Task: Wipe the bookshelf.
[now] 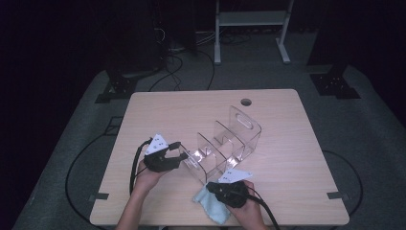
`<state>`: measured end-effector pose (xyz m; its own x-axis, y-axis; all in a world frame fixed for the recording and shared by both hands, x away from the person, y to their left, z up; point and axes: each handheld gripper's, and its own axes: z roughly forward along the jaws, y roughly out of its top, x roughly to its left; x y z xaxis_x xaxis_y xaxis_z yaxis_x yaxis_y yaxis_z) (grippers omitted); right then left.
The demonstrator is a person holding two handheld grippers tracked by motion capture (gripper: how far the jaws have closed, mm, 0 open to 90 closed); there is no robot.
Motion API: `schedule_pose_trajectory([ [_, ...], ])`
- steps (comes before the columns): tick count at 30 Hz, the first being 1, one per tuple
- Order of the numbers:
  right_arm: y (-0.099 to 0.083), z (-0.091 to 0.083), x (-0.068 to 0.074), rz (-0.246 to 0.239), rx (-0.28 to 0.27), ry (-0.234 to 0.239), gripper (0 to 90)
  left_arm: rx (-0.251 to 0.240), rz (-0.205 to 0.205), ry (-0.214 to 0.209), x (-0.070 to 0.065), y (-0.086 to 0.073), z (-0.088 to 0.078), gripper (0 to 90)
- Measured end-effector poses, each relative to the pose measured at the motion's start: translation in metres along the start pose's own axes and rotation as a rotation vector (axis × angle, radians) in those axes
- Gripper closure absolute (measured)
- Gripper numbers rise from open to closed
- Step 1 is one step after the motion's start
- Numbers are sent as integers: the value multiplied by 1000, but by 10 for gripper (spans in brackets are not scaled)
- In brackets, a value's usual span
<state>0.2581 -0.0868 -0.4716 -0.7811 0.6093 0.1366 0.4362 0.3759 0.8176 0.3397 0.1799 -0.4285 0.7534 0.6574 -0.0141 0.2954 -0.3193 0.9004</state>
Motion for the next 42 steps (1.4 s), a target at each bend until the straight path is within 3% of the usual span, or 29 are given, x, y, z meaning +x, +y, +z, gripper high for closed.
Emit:
schedule_pose_trajectory([
  [3,1,-2,0,-1,-8,1,838,0,0,0,0,0,0,459],
  [10,-13,15,-9,54,58,39,836,-1,-1,2,0,0,0,459],
  [16,-11,12,-10,64,55,46,836,1,2,-3,1,0,0,459],
  [22,-5,-17,-22,90,4,24,836,-1,-2,-3,1,0,0,461],
  [27,-5,-53,-49,148,-58,-45,836,1,-5,2,0,0,0,460],
  [29,-6,-66,-65,168,-82,-93,836,1,-11,10,0,1,0,458],
  [34,2,-87,-98,227,-167,-166,836,9,-13,50,-1,2,1,417],
  [39,22,-96,-104,196,-226,-191,837,17,-23,75,-1,3,1,390],
  [42,40,-103,-104,170,-249,-208,837,11,-17,78,-2,3,1,456],
])
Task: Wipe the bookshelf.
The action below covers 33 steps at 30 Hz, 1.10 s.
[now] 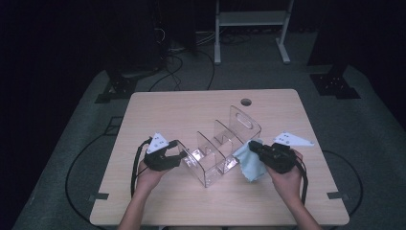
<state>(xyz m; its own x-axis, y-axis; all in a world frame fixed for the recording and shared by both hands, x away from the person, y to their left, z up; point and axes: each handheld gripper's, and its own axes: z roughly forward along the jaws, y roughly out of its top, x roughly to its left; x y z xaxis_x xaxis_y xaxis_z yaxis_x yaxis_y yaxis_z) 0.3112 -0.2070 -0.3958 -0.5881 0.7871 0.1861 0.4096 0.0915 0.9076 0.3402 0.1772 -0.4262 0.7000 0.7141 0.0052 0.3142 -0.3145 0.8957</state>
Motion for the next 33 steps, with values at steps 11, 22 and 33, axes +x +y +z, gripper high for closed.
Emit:
schedule_pose_trajectory([
  [11,33,41,-5,-48,133,8,833,-8,7,-6,1,-1,1,465],
  [22,24,32,-6,-46,203,62,844,-14,34,-46,2,-2,0,465],
  [33,16,4,4,-67,255,72,843,-18,69,-110,-7,-1,5,468],
])
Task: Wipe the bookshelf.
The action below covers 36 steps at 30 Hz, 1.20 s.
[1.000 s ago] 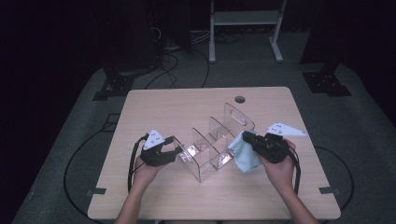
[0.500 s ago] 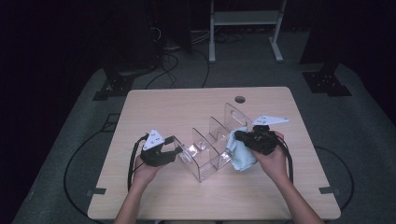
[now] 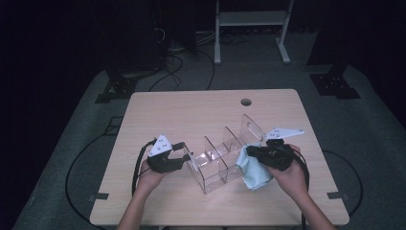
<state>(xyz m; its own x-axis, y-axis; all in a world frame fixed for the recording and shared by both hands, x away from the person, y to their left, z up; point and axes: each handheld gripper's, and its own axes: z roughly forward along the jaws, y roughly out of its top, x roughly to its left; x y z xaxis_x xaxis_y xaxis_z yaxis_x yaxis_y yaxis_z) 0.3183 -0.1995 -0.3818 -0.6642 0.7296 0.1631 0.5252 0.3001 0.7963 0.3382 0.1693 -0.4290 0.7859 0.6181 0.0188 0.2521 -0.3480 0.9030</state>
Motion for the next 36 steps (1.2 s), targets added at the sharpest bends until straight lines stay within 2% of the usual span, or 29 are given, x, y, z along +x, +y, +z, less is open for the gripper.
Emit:
schedule_pose_trajectory([
  [5,12,7,-1,3,24,-13,842,-1,-6,2,0,0,1,469],
  [18,53,44,-5,-3,91,-66,840,-5,-8,0,0,0,1,469],
  [19,54,45,-6,-10,91,-68,838,-6,-8,0,0,0,1,469],
  [22,53,48,-9,12,87,-53,820,-8,-10,-1,0,0,1,469],
  [27,50,48,-8,-10,79,-66,763,-10,-9,-1,0,0,1,469],
  [36,41,35,-7,-12,47,-58,610,-9,-9,-1,0,0,1,468],
])
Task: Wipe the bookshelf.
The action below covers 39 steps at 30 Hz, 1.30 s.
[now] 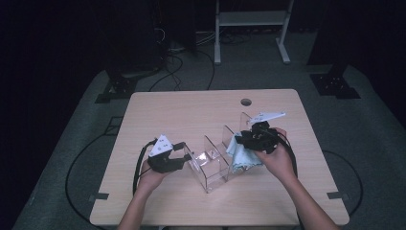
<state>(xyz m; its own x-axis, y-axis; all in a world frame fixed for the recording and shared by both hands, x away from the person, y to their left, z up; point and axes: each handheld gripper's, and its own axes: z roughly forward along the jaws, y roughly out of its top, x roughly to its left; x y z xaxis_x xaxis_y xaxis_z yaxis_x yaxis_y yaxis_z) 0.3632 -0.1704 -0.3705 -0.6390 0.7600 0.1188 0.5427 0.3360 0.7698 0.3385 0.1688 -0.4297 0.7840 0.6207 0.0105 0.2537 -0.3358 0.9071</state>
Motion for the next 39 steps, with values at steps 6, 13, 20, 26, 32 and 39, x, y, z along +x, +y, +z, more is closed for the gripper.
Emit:
schedule_pose_trajectory([
  [6,-7,-13,2,7,-14,30,564,3,3,1,0,0,0,468],
  [13,-14,-16,7,12,34,38,551,4,5,2,0,0,0,468],
  [20,-20,-13,11,-14,59,-29,785,4,2,2,0,0,0,468],
  [26,-15,-15,16,-49,60,-67,823,6,-2,3,0,1,0,468],
  [32,-6,-16,17,-41,34,-59,841,7,2,4,0,1,0,468],
  [39,12,7,15,-23,39,-54,845,8,5,4,-1,1,0,468],
])
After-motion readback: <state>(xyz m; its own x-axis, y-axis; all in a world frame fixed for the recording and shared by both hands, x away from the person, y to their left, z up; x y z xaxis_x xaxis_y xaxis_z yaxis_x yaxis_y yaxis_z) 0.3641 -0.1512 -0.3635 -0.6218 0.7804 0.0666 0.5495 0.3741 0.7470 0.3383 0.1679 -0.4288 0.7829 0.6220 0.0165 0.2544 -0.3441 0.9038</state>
